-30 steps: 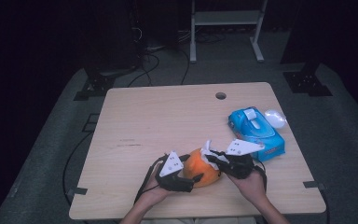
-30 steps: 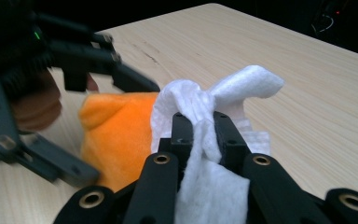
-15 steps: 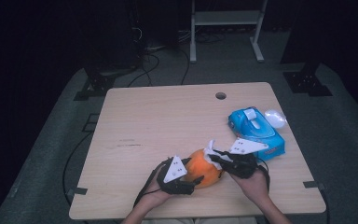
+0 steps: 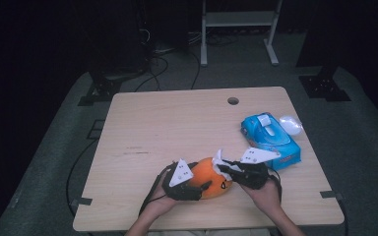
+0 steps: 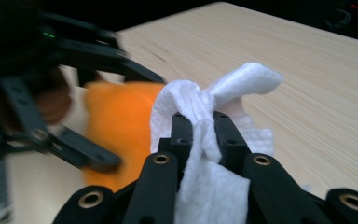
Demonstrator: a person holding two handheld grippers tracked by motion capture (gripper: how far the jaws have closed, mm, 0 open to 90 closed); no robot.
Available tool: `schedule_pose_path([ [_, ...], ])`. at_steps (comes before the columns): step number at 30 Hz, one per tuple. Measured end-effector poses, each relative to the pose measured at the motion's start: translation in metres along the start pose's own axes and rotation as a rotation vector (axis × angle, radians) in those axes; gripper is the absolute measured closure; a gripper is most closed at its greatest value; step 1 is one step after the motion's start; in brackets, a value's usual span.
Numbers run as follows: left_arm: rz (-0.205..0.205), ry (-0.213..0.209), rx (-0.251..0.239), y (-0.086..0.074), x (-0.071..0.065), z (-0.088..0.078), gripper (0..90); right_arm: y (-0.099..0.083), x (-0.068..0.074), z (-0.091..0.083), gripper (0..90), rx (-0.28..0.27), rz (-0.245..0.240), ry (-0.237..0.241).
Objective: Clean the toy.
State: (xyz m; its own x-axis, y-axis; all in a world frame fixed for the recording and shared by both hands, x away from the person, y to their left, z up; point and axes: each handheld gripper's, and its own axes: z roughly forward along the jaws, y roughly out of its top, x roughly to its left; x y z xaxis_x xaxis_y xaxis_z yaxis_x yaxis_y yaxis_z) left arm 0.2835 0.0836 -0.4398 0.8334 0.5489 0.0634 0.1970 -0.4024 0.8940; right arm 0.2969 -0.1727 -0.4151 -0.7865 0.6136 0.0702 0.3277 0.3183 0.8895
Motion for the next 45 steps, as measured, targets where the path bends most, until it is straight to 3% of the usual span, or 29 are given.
schedule_pose_path([
  [2, -0.012, 0.003, 0.006, -0.001, 0.002, -0.001, 27.2, -0.004, -0.007, -0.001, 79.5, 0.010, 0.033, -0.019],
  [6, -0.026, 0.010, 0.011, -0.003, 0.004, -0.002, 27.2, -0.004, -0.008, -0.003, 79.5, 0.015, 0.049, -0.039],
  [8, -0.032, 0.011, 0.010, -0.004, 0.006, -0.002, 27.3, 0.000, -0.001, -0.004, 79.5, -0.002, 0.028, -0.018],
  [10, -0.039, 0.009, 0.011, -0.004, 0.006, -0.003, 27.3, 0.003, 0.008, -0.004, 79.4, -0.021, 0.003, 0.037],
  [12, -0.037, 0.009, 0.012, -0.004, 0.006, -0.003, 27.2, 0.003, 0.014, 0.000, 79.4, 0.000, -0.040, 0.019],
  [14, -0.039, 0.009, 0.010, -0.004, 0.006, -0.003, 27.2, 0.001, 0.007, 0.001, 79.4, 0.007, -0.011, 0.018],
  [18, -0.040, 0.008, 0.010, -0.004, 0.006, -0.003, 27.2, -0.008, -0.014, -0.001, 79.4, 0.026, 0.056, -0.039],
  [20, -0.035, 0.007, 0.011, -0.004, 0.006, -0.003, 27.2, -0.010, -0.019, -0.001, 79.3, 0.040, 0.068, -0.059],
  [22, -0.034, 0.007, 0.014, -0.003, 0.005, -0.003, 27.1, -0.008, -0.018, 0.000, 79.4, 0.024, 0.085, -0.046],
  [27, -0.017, -0.006, 0.017, -0.001, 0.000, -0.004, 26.3, 0.001, -0.006, 0.000, 79.3, -0.009, 0.056, -0.003],
  [30, 0.003, -0.025, 0.031, 0.007, 0.001, -0.007, 20.1, 0.000, -0.005, 0.000, 79.4, -0.003, 0.040, 0.016],
  [35, 0.018, -0.051, 0.008, 0.014, 0.004, -0.008, 12.0, 0.003, 0.005, 0.001, 79.4, -0.003, -0.023, 0.103],
  [37, 0.026, -0.048, 0.018, 0.011, 0.002, -0.003, 12.9, 0.003, 0.008, 0.003, 79.4, 0.000, -0.041, 0.106],
  [40, 0.068, 0.016, 0.009, 0.011, -0.002, -0.001, 32.5, 0.001, 0.001, 0.005, 79.4, 0.001, 0.003, 0.084],
  [41, 0.099, 0.045, 0.005, 0.014, -0.005, 0.000, 37.5, 0.000, -0.003, 0.005, 79.4, -0.003, 0.035, 0.078],
  [45, 0.224, 0.195, -0.042, 0.022, -0.013, 0.003, 42.7, 0.005, -0.010, 0.004, 79.5, -0.039, 0.072, 0.034],
])
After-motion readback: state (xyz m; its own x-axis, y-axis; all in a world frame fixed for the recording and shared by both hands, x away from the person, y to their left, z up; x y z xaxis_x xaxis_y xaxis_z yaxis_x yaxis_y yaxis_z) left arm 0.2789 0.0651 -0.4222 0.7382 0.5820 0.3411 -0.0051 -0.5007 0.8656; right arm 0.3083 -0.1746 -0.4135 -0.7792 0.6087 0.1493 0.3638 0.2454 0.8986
